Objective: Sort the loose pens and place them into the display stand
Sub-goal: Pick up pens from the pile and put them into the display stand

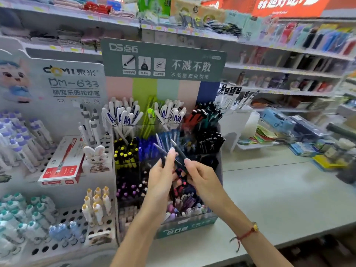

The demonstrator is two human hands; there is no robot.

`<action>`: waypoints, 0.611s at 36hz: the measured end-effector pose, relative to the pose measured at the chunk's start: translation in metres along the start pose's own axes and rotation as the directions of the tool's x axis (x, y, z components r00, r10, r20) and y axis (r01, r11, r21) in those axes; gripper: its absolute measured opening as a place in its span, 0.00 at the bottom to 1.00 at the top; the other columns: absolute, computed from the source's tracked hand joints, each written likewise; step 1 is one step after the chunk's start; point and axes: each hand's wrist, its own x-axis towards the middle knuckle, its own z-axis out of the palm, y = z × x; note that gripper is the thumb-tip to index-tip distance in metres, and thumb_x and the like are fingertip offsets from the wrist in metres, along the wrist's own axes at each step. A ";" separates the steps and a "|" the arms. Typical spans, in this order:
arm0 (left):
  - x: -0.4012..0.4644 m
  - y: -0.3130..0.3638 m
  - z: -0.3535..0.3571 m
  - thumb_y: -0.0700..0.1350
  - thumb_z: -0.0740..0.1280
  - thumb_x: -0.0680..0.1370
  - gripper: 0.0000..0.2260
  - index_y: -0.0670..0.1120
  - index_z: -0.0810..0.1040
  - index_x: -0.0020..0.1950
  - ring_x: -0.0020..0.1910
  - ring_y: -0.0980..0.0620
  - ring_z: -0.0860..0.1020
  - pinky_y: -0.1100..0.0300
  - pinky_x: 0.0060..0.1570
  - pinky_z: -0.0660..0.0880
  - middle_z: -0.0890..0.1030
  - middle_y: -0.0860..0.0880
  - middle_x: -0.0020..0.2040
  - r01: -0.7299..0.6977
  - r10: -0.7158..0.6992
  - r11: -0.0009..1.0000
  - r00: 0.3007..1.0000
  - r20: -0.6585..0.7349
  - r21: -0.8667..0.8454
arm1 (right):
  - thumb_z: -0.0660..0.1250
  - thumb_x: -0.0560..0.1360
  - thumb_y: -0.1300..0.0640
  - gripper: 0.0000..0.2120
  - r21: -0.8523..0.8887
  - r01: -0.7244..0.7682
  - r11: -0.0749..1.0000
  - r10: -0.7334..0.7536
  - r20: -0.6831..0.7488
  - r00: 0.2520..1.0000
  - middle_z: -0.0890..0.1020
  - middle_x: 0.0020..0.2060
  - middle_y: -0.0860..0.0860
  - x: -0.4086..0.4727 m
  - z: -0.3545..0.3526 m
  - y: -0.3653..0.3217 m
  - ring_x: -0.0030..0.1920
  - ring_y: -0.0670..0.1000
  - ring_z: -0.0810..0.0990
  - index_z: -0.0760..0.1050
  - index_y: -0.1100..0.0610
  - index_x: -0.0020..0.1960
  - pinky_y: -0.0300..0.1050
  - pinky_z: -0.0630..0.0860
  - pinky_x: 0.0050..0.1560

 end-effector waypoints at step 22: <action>0.019 -0.012 0.027 0.48 0.53 0.84 0.16 0.45 0.74 0.42 0.35 0.56 0.73 0.63 0.36 0.78 0.75 0.50 0.38 -0.042 -0.001 0.988 0.960 -0.281 -0.146 | 0.67 0.77 0.64 0.08 -0.015 0.000 1.000 -0.004 -0.214 0.977 0.82 0.33 0.50 0.020 -0.120 0.000 0.29 0.44 0.77 0.81 0.57 0.53 0.35 0.74 0.33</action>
